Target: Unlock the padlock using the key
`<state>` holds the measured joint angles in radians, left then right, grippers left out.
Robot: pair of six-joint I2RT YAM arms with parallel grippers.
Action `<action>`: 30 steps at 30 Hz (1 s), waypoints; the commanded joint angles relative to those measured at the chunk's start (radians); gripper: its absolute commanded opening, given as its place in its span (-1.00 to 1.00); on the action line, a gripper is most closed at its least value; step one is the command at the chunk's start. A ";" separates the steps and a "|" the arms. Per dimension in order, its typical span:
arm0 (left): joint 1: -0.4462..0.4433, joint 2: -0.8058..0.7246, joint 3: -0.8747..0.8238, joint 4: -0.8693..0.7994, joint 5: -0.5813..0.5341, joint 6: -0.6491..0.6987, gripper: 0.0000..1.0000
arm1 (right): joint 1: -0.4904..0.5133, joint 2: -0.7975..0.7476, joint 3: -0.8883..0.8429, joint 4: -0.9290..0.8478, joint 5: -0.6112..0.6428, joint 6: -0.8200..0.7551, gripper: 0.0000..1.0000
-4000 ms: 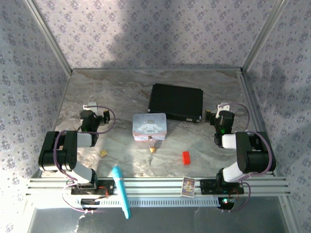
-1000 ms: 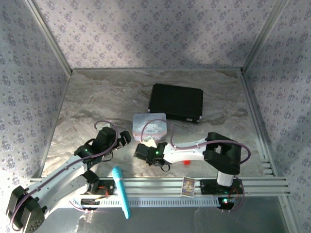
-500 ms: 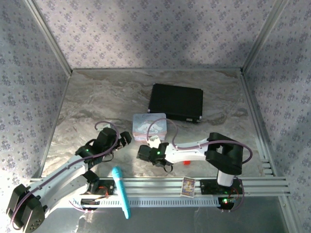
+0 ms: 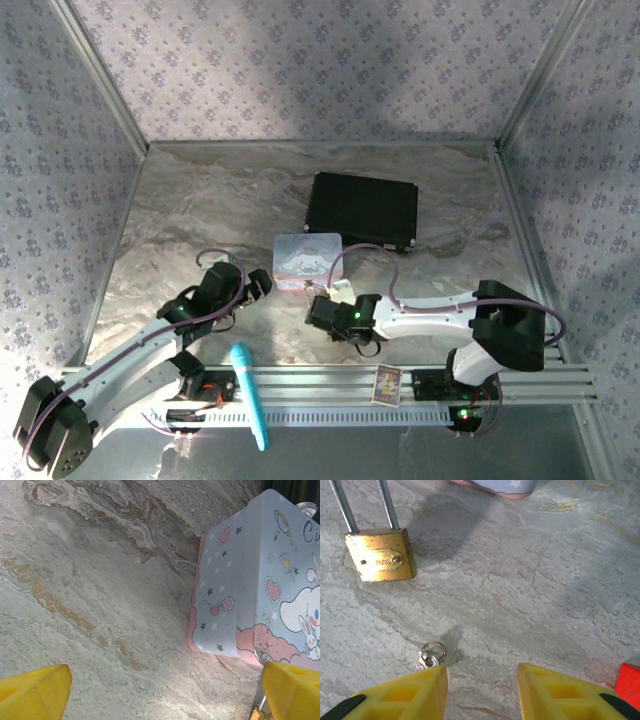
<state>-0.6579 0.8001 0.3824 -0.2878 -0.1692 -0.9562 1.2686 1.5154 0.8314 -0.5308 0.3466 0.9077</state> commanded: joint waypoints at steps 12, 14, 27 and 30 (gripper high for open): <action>-0.011 -0.011 0.001 -0.011 -0.024 -0.015 0.96 | 0.090 0.115 0.020 0.001 -0.026 0.031 -0.12; -0.011 -0.014 -0.002 -0.013 -0.027 -0.015 0.96 | 0.091 0.119 0.018 0.034 -0.038 0.031 -0.02; -0.014 -0.026 -0.010 -0.019 -0.027 -0.023 0.97 | 0.024 0.200 0.100 0.107 -0.028 0.022 0.16; -0.014 -0.029 -0.010 -0.017 -0.028 -0.023 0.97 | 0.003 0.196 0.105 0.144 -0.060 0.012 0.16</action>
<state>-0.6640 0.7849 0.3824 -0.2916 -0.1772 -0.9649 1.3052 1.6714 0.9154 -0.5617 0.2829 0.9165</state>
